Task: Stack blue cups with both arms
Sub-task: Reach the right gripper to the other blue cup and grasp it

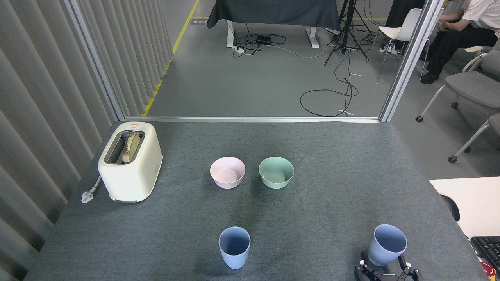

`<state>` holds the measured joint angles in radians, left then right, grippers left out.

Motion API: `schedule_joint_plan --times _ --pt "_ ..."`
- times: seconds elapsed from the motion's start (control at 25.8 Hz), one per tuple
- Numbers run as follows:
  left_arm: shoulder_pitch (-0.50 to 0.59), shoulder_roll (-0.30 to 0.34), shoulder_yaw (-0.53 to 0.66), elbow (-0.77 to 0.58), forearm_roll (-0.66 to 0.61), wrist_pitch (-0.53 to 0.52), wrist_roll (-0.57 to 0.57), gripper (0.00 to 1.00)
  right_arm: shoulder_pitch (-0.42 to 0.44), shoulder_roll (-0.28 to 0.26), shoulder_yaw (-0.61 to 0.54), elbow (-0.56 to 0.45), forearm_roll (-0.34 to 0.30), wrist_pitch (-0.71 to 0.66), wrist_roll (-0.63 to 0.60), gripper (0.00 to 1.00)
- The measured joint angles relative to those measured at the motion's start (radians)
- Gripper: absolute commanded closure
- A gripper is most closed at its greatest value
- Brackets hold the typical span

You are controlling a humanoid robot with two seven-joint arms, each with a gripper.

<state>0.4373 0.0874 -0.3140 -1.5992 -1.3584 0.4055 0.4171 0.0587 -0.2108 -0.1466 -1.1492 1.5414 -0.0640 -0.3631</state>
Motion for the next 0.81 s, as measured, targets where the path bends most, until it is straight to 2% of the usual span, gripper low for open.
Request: schedule_joint_plan --times 0.81 --pt "0.0 0.0 0.001 0.001 -0.001 0.001 0.002 0.0 -0.071 -0.016 -0.002 0.072 -0.016 0.009 0.001 0.01"
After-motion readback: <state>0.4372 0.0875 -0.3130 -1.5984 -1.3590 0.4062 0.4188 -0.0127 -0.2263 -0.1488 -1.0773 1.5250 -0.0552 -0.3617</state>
